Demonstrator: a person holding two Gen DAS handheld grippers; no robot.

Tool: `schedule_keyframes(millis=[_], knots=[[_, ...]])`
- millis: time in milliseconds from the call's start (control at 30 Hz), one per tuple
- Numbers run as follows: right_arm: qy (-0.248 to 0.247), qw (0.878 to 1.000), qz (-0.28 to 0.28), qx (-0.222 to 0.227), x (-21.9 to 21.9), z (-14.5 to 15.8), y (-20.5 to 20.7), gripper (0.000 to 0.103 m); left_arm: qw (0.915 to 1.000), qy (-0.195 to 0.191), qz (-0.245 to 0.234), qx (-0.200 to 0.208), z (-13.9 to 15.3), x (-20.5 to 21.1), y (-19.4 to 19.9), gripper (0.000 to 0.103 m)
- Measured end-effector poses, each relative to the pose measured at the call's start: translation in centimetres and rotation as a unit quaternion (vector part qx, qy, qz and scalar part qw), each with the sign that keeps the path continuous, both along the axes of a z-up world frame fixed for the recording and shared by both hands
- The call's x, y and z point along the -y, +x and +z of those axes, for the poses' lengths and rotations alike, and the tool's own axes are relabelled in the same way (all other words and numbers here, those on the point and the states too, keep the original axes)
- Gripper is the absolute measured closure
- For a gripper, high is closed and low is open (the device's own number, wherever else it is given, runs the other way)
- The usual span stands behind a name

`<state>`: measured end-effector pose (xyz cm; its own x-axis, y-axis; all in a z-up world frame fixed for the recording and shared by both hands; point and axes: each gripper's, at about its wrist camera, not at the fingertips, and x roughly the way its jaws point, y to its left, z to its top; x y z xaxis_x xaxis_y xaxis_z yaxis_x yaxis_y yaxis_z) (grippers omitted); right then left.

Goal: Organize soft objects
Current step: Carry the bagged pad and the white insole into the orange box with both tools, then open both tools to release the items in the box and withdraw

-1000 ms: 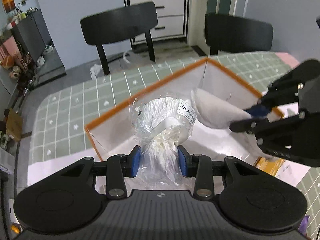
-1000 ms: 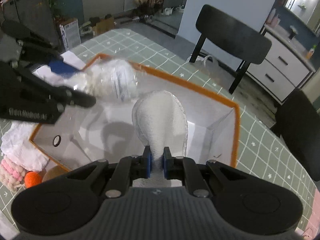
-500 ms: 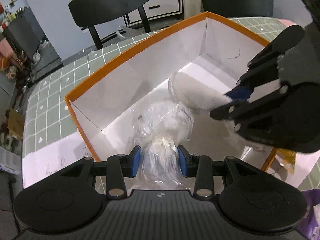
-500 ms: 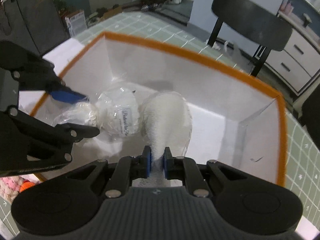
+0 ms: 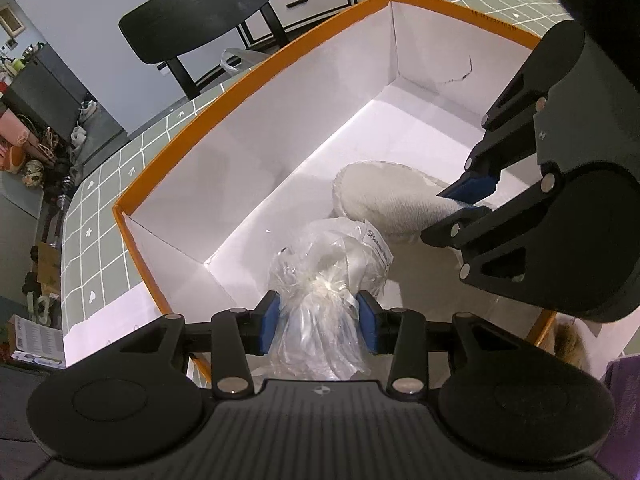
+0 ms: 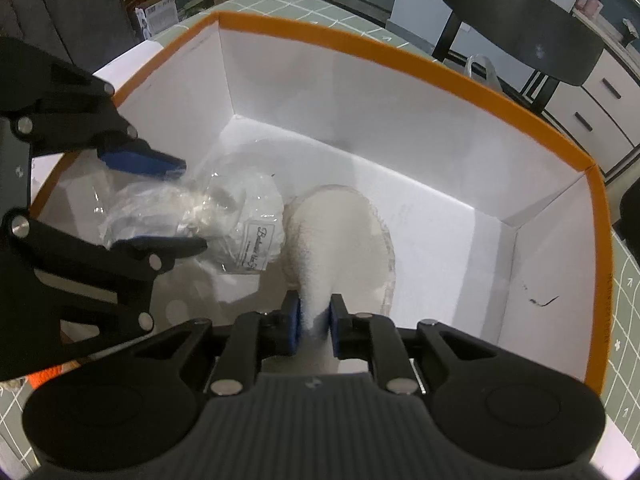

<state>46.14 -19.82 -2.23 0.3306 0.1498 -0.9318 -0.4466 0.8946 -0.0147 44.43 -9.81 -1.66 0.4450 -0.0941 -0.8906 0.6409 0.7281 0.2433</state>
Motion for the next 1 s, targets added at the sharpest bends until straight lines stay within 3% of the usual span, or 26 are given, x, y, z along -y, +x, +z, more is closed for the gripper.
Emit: schedule_keyframes(millis=[367,467,700,867,1000], knots=[[0.004,1.000,0.004,-0.012,-0.2,-0.6,0.1,0.079,0.9998,0.018,0.002,-0.006,-0.2,0.4,0.2,0.052],[0.005,1.000,0.003,-0.011,-0.2,-0.4,0.1,0.072,0.9998,0.019,0.005,-0.005,-0.2,0.4,0.3,0.049],[0.008,1.000,-0.006,0.010,0.3,0.7,-0.2,0.067,0.9999,-0.008,0.011,-0.001,1.0,-0.1,0.3,0.041],[0.011,0.999,-0.019,0.032,1.2,2.6,-0.8,0.063,0.9986,-0.046,0.028,-0.002,3.0,-0.7,-0.1,0.039],[0.015,0.998,-0.029,0.050,1.8,4.5,-1.6,0.063,0.9983,-0.050,0.028,0.011,4.8,-0.9,-1.0,0.038]])
